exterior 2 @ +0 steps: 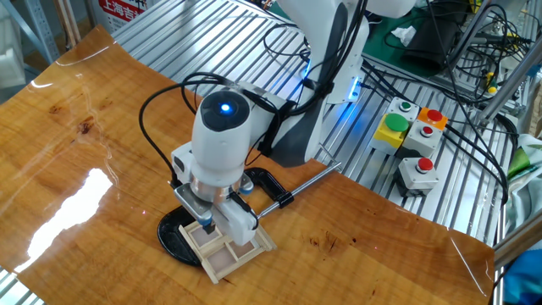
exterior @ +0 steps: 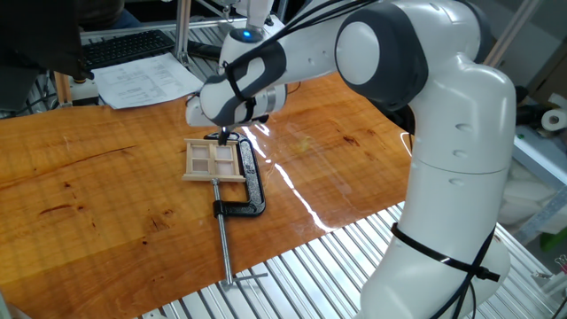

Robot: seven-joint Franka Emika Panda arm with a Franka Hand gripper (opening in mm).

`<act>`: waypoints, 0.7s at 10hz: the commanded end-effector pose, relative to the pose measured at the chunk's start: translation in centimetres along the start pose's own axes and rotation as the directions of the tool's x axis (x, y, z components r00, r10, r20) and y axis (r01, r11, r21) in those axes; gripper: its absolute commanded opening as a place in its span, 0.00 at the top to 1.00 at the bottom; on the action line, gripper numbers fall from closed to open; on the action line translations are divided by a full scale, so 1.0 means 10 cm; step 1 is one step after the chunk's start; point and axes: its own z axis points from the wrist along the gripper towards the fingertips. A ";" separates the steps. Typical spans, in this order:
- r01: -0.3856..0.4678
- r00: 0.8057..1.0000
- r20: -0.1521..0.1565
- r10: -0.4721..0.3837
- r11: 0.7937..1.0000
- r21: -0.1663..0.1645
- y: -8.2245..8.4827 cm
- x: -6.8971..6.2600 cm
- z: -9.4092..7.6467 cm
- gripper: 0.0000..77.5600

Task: Open a sliding window

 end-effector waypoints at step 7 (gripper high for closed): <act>0.005 0.999 0.036 -0.005 1.000 -0.007 -0.06 0.10 0.15 1.00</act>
